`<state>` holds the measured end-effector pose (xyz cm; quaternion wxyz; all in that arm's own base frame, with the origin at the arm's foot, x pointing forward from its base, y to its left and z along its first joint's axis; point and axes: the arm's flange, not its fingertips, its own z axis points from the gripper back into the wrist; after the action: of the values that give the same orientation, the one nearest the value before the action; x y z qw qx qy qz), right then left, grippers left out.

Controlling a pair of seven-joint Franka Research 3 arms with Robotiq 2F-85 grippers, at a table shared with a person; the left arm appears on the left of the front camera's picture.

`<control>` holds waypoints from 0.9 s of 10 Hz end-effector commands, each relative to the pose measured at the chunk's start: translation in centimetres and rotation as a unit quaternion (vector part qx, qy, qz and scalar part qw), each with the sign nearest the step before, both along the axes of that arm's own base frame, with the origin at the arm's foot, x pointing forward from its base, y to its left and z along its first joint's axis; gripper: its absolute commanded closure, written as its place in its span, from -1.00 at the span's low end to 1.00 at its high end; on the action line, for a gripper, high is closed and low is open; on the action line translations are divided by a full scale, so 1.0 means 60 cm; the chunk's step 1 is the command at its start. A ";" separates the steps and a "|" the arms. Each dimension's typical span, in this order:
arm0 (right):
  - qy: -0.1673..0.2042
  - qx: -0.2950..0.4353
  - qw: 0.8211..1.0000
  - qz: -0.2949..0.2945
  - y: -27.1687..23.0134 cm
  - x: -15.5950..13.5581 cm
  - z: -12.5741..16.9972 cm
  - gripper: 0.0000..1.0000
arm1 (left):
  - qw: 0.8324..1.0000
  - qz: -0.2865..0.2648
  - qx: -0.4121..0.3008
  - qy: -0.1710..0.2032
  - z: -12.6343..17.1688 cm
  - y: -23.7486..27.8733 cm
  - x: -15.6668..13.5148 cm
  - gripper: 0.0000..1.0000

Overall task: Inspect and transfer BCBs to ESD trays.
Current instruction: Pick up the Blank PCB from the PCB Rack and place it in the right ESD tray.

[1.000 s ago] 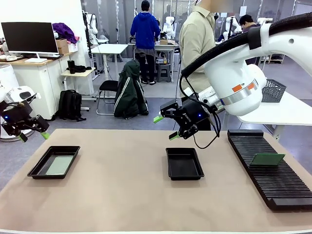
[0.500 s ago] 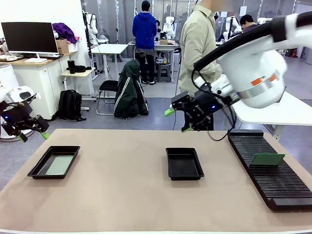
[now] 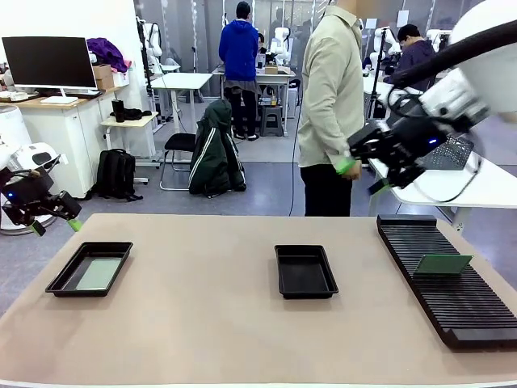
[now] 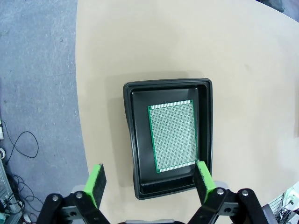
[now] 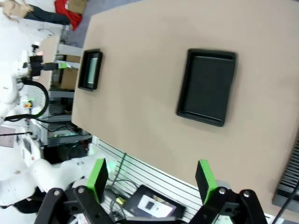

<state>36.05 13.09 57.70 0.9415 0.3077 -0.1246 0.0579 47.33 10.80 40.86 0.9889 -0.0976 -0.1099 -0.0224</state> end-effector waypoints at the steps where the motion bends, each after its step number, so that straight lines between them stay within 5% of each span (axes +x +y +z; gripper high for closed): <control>1: -0.020 -0.052 0.998 0.018 -0.047 -0.013 0.042 -1.00 | 1.000 0.004 -0.003 -0.003 -0.002 0.000 -0.002 -1.00; 6: -0.069 -0.206 0.961 0.170 -0.147 -0.013 0.126 -1.00 | 1.000 0.004 -0.003 -0.003 -0.002 0.000 -0.002 -1.00; 9: -0.075 -0.275 0.910 0.300 -0.179 0.005 0.144 -1.00 | 1.000 0.004 -0.003 -0.003 -0.002 0.000 -0.002 -1.00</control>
<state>35.55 3.03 65.72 0.9322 0.0728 -0.0843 0.3443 47.33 10.81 40.85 0.9889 -0.0976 -0.1099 -0.0222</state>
